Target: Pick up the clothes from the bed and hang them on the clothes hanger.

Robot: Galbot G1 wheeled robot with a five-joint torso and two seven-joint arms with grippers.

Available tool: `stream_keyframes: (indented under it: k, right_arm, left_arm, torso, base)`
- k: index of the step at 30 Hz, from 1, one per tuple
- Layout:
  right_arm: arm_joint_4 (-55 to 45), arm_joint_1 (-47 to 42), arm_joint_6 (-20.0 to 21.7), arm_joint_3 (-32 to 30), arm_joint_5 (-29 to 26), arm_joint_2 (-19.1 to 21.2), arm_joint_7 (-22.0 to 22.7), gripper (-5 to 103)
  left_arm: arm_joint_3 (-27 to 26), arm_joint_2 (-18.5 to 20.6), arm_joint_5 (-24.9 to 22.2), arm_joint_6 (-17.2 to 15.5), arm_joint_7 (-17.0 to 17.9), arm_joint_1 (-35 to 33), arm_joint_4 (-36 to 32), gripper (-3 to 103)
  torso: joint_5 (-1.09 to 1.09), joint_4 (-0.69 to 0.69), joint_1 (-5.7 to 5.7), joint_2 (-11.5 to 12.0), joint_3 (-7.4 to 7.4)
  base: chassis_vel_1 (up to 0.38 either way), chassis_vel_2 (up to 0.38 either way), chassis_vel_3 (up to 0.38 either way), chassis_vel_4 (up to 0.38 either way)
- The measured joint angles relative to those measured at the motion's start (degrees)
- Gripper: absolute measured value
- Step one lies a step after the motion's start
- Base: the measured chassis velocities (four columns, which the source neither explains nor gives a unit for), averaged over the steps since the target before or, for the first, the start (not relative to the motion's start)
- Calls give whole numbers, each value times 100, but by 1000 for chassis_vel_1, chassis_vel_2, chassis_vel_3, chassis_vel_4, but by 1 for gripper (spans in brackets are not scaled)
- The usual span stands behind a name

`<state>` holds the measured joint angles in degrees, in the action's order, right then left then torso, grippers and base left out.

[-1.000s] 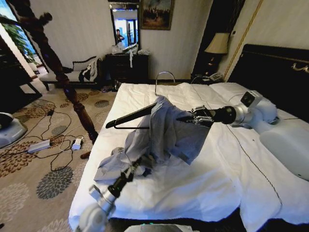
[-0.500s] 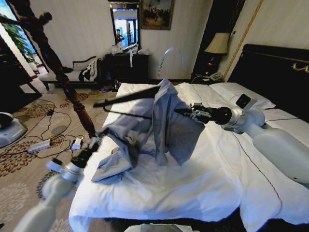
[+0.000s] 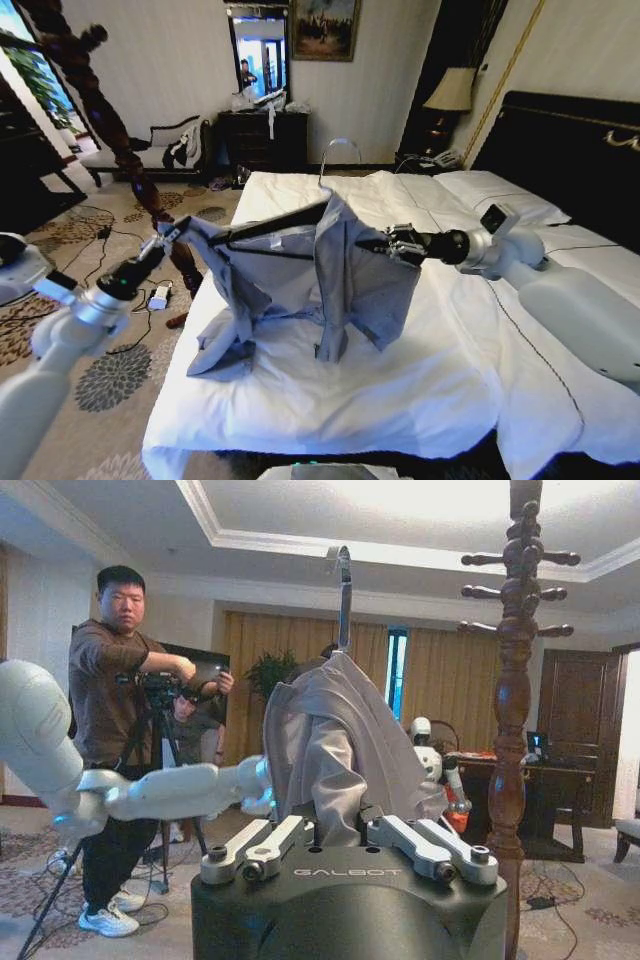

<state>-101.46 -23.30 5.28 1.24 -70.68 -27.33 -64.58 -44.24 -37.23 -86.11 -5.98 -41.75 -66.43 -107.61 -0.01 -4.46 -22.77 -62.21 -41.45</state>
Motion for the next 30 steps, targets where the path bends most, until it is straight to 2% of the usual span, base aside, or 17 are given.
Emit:
stream_keyframes:
  k: [4, 9, 18, 25, 30]
  right_arm:
    - [74, -24, 0, 3, 198, -44, 4, 16]
    - [182, -68, 0, 3, 497, -124, 141, 16]
    - [259, -121, -2, 65, 744, -351, 269, 16]
    - [277, -130, -13, 117, 765, -509, 268, 16]
    - [215, -143, -21, 176, 702, -631, 241, 16]
  left_arm:
    - [98, 160, -157, -40, 83, 188, -60, 0]
    - [123, 352, -317, -76, 217, 237, -484, 0]
    - [133, 436, -463, -190, 775, 163, -1537, 0]
    - [688, 505, -447, -220, 1053, 546, -1906, 0]
    - [1118, 729, -304, -237, 912, 888, -1815, 0]
  torso:
    - [1, 0, 0, 0, 0]
    - [2, 0, 1, 0, 0]
    - [2, 1, 1, 0, 0]
    - [2, -2, 1, 0, 0]
    - [2, 0, 1, 0, 0]
  base:
    - [0, 0, 0, 0]
    - [0, 0, 0, 0]
    - [0, 0, 0, 0]
    - [0, 0, 0, 0]
    - [0, 0, 0, 0]
